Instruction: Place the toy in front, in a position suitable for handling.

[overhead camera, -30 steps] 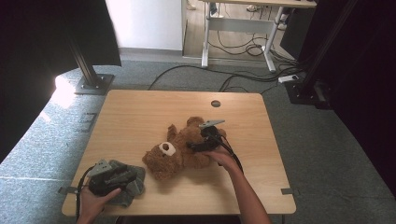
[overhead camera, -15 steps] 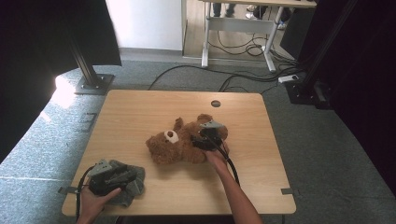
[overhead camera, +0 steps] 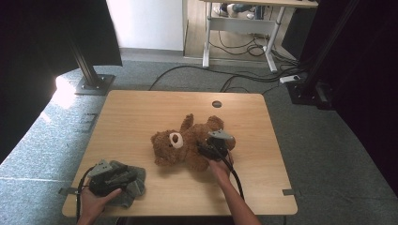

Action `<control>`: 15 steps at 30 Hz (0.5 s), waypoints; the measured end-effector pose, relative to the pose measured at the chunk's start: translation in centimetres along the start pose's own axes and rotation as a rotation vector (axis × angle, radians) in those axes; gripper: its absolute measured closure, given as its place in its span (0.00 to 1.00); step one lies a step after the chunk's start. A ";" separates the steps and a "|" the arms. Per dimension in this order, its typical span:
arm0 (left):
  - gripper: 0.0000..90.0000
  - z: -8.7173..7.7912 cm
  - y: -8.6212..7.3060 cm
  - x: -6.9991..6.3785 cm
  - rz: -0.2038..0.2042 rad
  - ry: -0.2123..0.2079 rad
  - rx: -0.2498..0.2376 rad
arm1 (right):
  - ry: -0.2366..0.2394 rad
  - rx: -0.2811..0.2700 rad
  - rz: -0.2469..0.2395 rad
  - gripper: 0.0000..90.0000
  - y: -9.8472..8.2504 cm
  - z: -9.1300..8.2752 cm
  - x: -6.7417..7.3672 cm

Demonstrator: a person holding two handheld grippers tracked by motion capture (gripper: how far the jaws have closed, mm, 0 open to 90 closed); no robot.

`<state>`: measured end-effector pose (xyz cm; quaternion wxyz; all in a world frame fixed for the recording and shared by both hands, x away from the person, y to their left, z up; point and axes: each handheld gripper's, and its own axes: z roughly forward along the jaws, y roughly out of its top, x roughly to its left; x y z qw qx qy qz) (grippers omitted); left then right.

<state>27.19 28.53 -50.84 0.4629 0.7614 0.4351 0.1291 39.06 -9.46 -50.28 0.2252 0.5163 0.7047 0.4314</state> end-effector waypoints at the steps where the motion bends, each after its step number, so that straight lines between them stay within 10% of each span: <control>1: 0.44 0.0 0.0 0.0 -0.001 0.001 0.000 | -0.022 -0.012 0.000 0.49 -0.3 -0.1 0.4; 15: 0.44 -0.5 -0.1 0.5 -0.005 -0.003 -0.013 | -0.088 -0.079 0.090 0.49 -1.5 -1.1 2.1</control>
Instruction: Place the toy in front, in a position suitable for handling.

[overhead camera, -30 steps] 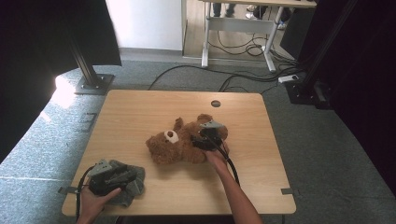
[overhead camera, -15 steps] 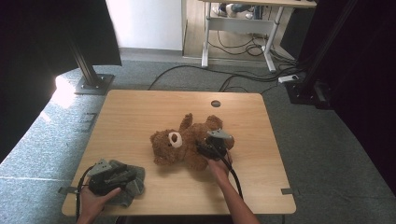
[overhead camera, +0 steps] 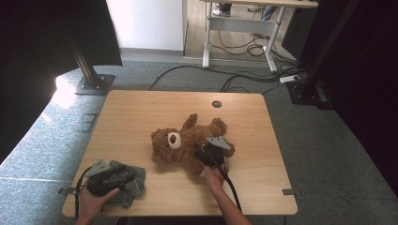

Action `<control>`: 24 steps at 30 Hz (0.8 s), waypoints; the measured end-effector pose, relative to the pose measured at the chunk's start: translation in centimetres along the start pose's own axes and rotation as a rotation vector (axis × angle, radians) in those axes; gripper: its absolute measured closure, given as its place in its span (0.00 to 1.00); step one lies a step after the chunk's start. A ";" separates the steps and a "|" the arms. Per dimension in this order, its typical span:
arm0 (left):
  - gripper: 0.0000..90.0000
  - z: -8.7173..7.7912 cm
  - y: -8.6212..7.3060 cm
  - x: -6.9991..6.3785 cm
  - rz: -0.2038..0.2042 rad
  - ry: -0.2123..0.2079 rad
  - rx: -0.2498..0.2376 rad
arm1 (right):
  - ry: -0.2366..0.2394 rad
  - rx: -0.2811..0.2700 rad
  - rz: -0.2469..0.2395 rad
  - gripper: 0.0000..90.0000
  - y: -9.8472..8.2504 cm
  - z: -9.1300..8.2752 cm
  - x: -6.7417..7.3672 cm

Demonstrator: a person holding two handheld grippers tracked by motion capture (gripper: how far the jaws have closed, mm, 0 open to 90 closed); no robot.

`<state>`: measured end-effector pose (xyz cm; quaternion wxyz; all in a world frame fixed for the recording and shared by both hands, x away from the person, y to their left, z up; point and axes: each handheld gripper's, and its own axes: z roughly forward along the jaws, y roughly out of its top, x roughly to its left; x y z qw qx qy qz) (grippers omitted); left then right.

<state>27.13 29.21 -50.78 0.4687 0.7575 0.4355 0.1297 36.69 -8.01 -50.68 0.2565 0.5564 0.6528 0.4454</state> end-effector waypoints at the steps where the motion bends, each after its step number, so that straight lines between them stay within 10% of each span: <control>1: 0.44 -0.1 0.0 0.1 -0.004 0.001 -0.002 | -0.002 0.002 0.004 0.48 0.1 0.1 0.0; 14: 0.44 -0.1 0.1 0.2 -0.006 0.010 -0.005 | 0.126 0.039 0.021 0.27 2.0 -0.3 -2.4; 24: 0.44 -0.3 0.1 0.0 -0.003 0.010 -0.011 | 0.107 0.039 -0.037 0.24 3.3 -2.0 -5.3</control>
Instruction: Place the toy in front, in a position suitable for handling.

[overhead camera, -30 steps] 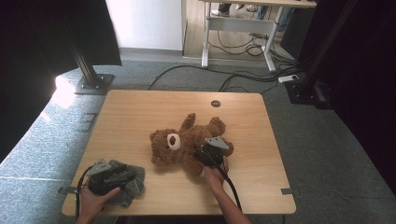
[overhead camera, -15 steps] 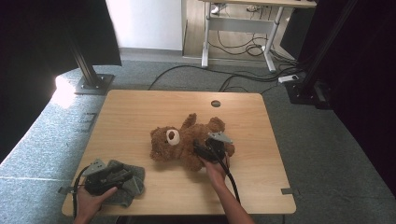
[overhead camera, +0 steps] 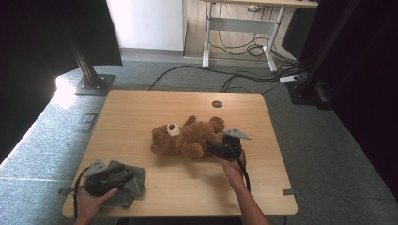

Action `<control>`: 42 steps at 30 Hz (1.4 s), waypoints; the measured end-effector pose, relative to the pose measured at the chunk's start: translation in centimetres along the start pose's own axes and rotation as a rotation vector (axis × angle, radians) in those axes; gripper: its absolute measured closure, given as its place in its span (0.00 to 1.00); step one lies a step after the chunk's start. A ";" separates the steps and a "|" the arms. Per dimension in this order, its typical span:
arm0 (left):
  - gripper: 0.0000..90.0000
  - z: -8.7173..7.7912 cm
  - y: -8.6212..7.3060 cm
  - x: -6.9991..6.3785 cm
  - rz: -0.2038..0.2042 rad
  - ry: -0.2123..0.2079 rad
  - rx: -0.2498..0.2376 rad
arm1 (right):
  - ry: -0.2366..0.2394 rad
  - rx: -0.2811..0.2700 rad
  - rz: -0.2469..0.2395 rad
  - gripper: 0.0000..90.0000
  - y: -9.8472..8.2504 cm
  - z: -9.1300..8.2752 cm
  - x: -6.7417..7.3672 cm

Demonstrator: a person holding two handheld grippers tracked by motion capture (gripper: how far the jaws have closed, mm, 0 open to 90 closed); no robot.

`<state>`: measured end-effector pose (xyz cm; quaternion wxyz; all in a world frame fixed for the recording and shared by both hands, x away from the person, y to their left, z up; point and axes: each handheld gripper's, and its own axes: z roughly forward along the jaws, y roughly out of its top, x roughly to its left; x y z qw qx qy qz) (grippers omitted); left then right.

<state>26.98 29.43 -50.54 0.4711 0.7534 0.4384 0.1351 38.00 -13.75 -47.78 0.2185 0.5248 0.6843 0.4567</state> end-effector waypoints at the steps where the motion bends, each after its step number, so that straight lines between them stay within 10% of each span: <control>1: 0.44 0.0 0.0 0.0 -0.001 0.000 -0.001 | 0.005 0.015 -0.010 0.23 -0.3 0.0 -0.2; 12: 0.44 0.0 -0.1 0.1 -0.004 0.003 0.003 | 0.033 0.072 -0.069 0.39 -2.4 -0.1 -1.8; 23: 0.41 -0.7 -0.6 0.7 -0.029 0.008 0.025 | -0.025 0.036 -0.075 0.24 -2.3 -0.6 -3.9; 33: 0.32 0.4 -1.0 -0.2 -0.011 -0.025 0.102 | 0.075 -0.001 -0.045 0.59 -3.4 -0.7 -5.0; 42: 0.19 2.5 -1.3 -1.5 0.009 0.028 0.218 | 0.092 -0.002 -0.039 0.62 -4.5 -1.8 -4.3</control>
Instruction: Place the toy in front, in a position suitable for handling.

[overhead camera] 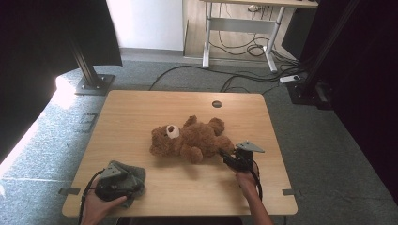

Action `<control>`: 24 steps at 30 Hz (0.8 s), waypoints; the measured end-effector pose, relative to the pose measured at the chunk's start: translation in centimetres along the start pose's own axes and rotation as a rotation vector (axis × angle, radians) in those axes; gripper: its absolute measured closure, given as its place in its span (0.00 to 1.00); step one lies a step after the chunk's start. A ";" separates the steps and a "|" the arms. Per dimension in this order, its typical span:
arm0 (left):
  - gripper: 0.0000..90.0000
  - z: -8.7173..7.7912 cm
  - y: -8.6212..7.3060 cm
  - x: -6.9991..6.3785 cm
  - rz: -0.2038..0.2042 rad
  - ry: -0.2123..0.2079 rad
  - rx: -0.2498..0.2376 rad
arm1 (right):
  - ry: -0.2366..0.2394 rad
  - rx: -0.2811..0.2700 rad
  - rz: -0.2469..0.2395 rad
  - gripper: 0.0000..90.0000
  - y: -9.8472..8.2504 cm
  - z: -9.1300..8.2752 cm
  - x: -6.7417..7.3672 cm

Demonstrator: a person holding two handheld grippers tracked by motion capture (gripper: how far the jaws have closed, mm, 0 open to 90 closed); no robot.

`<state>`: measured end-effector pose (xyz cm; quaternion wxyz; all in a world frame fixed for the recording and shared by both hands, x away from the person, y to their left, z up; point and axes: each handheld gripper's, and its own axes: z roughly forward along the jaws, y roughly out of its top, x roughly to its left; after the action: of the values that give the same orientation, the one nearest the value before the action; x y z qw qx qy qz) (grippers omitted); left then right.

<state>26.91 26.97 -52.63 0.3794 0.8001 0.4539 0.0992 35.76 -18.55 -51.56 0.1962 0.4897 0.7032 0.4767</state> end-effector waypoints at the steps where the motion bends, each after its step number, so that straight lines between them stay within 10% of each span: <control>1: 0.18 0.3 -0.1 0.1 -0.002 0.011 0.017 | 0.002 0.001 0.001 0.62 -0.1 0.0 0.0; 16: 0.22 1.6 -0.5 -0.4 0.105 0.138 0.055 | 0.018 0.002 0.027 0.61 -0.6 0.0 -0.2; 24: 0.69 0.7 -1.2 0.9 0.084 0.175 -0.018 | 0.015 0.002 0.029 0.61 -0.7 0.0 -0.2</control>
<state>27.01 27.75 -54.11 0.3409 0.8033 0.4504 0.1885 35.53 -18.79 -52.20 0.1835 0.4966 0.6978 0.4825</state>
